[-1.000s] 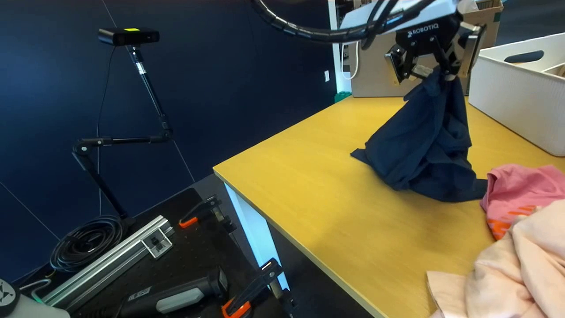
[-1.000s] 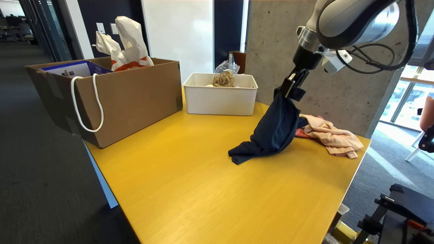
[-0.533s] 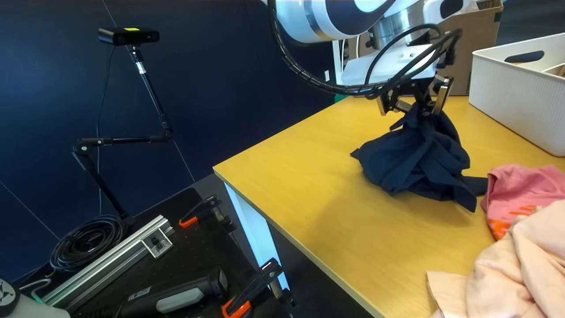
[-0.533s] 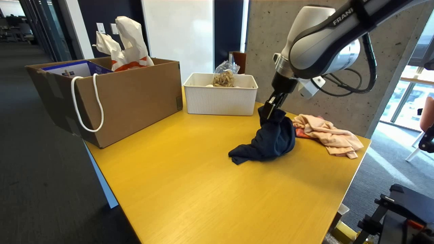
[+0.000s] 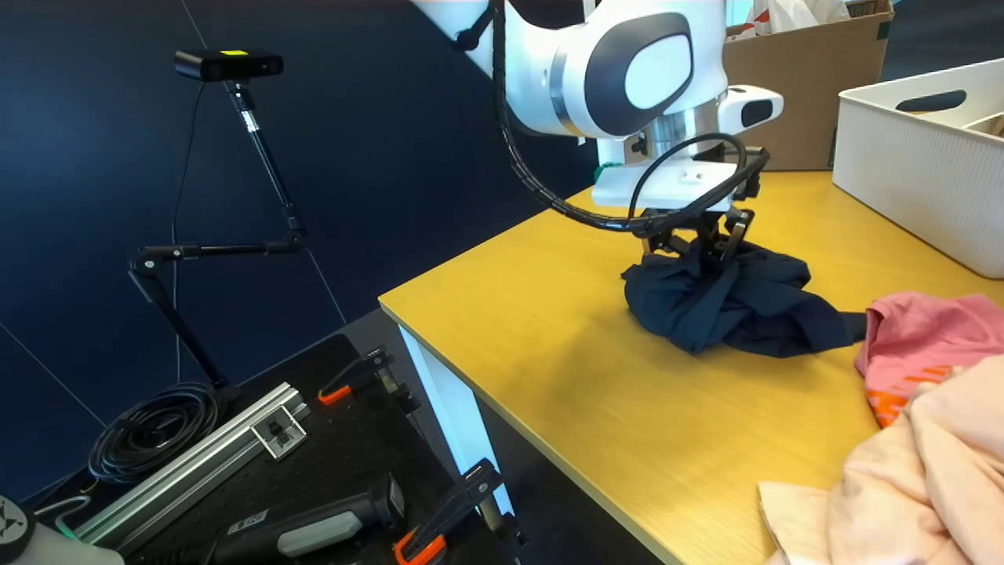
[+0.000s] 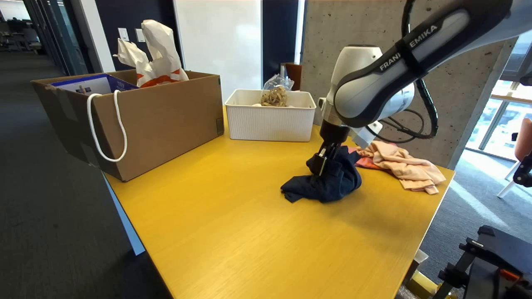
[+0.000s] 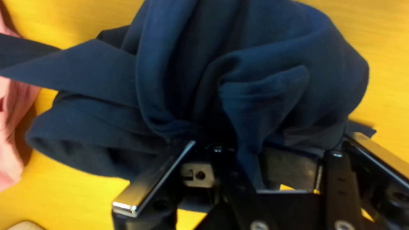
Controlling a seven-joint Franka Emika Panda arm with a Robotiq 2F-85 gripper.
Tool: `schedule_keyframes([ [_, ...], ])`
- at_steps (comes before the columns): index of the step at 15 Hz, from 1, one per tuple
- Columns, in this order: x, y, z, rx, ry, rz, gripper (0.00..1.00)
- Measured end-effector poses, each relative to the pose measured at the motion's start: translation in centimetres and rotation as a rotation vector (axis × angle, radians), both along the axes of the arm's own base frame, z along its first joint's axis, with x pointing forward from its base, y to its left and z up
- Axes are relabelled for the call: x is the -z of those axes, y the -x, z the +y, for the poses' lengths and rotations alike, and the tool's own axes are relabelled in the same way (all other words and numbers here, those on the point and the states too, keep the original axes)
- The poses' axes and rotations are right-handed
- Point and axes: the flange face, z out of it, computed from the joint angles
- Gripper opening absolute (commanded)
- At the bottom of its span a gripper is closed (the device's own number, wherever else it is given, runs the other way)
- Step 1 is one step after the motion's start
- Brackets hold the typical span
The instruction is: Fold the blue t-shirt from bottom top.
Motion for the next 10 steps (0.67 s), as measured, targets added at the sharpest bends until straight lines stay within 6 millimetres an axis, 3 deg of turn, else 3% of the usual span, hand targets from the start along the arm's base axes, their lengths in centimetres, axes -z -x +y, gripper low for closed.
schedule_keyframes([
  [1,1.1,0.3,0.0,-0.002,-0.002,0.02,0.0],
  [2,2.0,0.6,0.1,-0.003,-0.004,0.037,0.25],
  [5,3.1,1.3,0.4,-0.016,-0.006,0.057,0.39],
  [7,2.5,2.2,0.9,-0.037,0.003,0.049,0.54],
  [10,-0.6,4.0,1.7,-0.066,0.023,-0.014,0.75],
])
